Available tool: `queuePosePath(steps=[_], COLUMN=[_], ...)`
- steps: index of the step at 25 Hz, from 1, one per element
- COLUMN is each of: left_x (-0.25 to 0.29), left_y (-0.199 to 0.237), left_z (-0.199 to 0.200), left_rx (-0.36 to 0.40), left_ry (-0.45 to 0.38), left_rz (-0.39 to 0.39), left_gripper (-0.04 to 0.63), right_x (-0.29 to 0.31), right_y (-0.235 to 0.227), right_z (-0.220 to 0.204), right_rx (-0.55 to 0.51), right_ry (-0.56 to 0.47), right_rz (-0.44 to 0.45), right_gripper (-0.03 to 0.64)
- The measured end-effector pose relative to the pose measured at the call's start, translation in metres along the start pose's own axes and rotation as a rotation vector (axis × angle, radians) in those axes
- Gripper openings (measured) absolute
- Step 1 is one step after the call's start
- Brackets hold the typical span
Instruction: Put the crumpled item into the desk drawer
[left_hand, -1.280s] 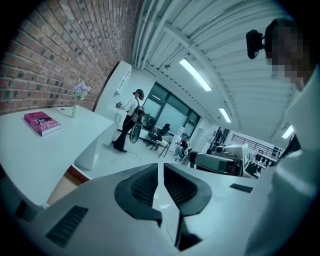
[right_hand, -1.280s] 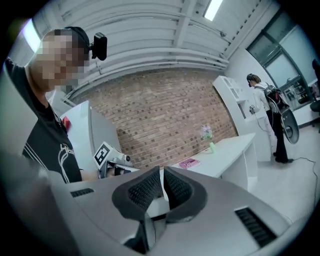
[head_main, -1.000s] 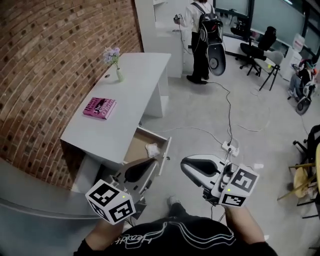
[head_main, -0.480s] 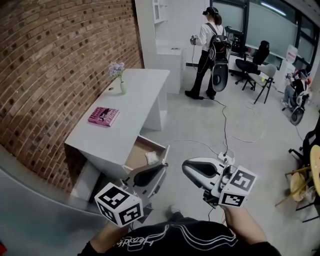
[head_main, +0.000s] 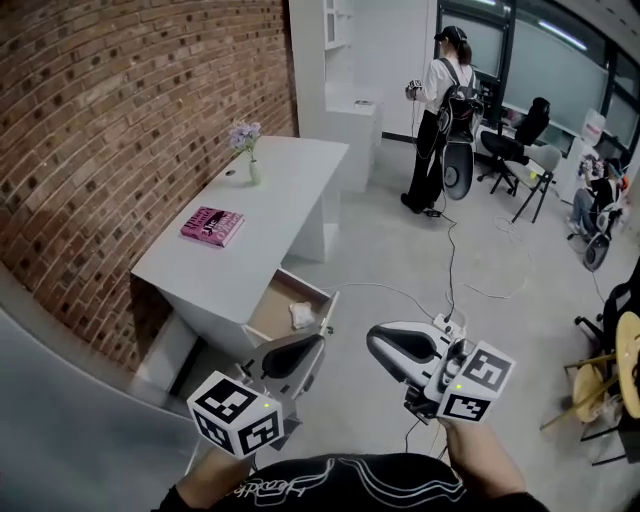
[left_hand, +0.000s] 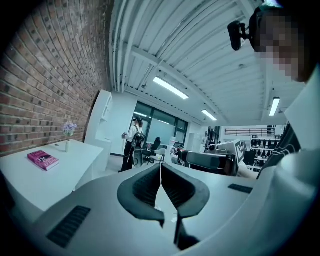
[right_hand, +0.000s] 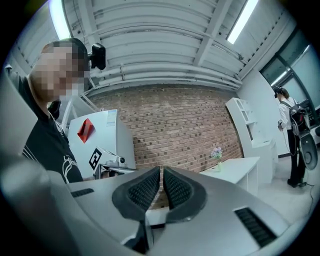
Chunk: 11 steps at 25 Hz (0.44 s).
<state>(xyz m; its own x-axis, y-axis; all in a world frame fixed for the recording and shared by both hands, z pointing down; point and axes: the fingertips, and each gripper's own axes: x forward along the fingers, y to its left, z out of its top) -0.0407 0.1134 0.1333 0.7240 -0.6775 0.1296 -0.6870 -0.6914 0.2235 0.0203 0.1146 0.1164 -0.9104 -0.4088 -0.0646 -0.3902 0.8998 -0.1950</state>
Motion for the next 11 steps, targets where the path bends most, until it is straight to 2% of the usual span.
queuePosePath(steps=[5, 11], left_x=[0.021, 0.043], left_y=[-0.010, -0.031], left_z=[0.004, 0.011], left_rx=[-0.019, 0.002], left_ry=[0.004, 0.002], left_rz=[0.021, 0.020], left_gripper=[0.025, 0.025], right_x=[-0.017, -0.036], right_y=[-0.028, -0.036], right_z=[0.001, 0.008], right_rx=[0.045, 0.027], right_ry=[-0.006, -0.001], right_rz=[-0.003, -0.013], right_gripper=[0.052, 0.052])
